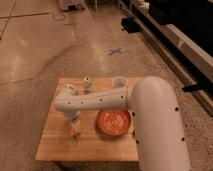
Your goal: Place the pepper in the ceramic cup
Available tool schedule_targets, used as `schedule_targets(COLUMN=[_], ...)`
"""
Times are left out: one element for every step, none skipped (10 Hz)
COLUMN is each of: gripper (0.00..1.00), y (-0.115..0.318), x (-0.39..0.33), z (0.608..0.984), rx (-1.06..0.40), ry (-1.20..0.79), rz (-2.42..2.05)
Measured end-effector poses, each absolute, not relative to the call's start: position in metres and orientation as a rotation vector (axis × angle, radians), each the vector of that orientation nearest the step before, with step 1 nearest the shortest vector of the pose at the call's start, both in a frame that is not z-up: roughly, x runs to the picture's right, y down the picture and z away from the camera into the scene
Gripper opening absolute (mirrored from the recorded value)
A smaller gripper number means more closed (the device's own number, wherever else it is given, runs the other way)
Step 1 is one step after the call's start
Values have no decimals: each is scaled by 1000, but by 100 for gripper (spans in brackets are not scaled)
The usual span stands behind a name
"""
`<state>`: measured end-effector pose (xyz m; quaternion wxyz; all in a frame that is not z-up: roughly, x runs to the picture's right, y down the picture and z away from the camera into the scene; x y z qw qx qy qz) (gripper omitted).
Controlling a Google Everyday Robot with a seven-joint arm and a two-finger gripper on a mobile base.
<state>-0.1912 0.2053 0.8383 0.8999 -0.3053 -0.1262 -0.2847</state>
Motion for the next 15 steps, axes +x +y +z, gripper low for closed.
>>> schedule_targets(gripper=[73,73,73,73,73,73,70,61,51,47,47,47,45,39,31], y=[209,211,215,218,222,224,221,219,219,218,218,219,218,217,216], x=[-194,-196,-199,-199,-200,-197,-195,-195,-199,-202,-200,-200,-200,-199,-198], z=[841,841,843,845,846,848,850,851,849,848,849,851,850,849,849], rx=[-644,-649,-659,-666,-672,-676,-672,-670,-665,-661,-662,-662,-660,-661,-661], ry=[-258,-256,-249,-245,-243,-241,-246,-238,-240,-244,-244,-245,-245,-243,-240], rz=[-631,-655,-704,-727,-748,-751,-720,-693,-702,-728,-731,-726,-725,-724,-725])
